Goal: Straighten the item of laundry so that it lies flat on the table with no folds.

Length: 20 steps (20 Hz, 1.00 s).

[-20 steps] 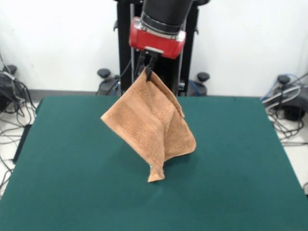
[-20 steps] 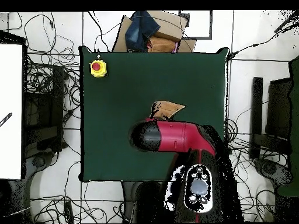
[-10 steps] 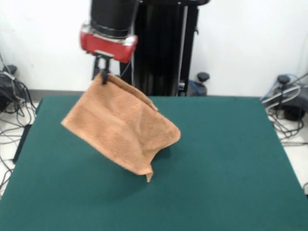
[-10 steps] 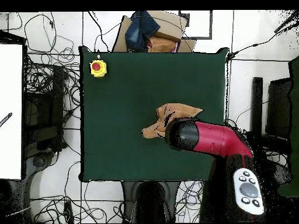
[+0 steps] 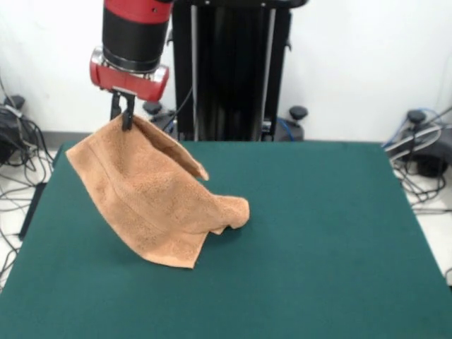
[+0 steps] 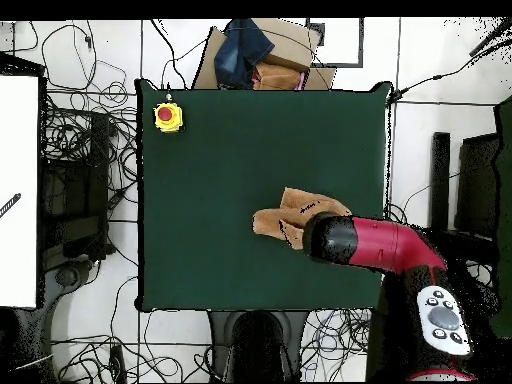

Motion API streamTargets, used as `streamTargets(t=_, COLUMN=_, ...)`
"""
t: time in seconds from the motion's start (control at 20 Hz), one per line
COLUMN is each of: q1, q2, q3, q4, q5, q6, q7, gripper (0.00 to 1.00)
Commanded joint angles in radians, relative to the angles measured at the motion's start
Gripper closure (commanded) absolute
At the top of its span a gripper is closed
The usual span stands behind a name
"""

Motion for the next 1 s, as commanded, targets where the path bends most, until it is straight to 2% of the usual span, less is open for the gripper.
streamTargets(t=0.05, q1=0.021, q2=0.038, q3=0.128, q4=-0.032, q5=-0.08, q6=-0.006, q7=-0.096, gripper=1.0)
streamTargets(t=0.15, q1=0.023, q2=0.035, q3=0.129, q4=-0.027, q5=-0.092, q6=-0.041, q7=-0.064, gripper=1.0)
streamTargets(t=0.2, q1=0.022, q2=0.034, q3=0.134, q4=-0.027, q5=-0.1, q6=-0.046, q7=-0.056, gripper=0.0)
streamTargets(t=0.35, q1=0.02, q2=0.032, q3=0.138, q4=-0.022, q5=-0.103, q6=-0.074, q7=-0.042, gripper=0.0)
streamTargets(t=0.55, q1=0.013, q2=0.032, q3=0.152, q4=-0.027, q5=-0.103, q6=-0.024, q7=-0.072, gripper=0.0)
streamTargets(t=0.85, q1=0.004, q2=0.038, q3=0.159, q4=-0.038, q5=-0.118, q6=-0.018, q7=-0.091, gripper=0.0)
streamTargets(t=1.0, q1=0.022, q2=0.043, q3=0.136, q4=-0.063, q5=-0.129, q6=0.053, q7=-0.115, gripper=0.0)
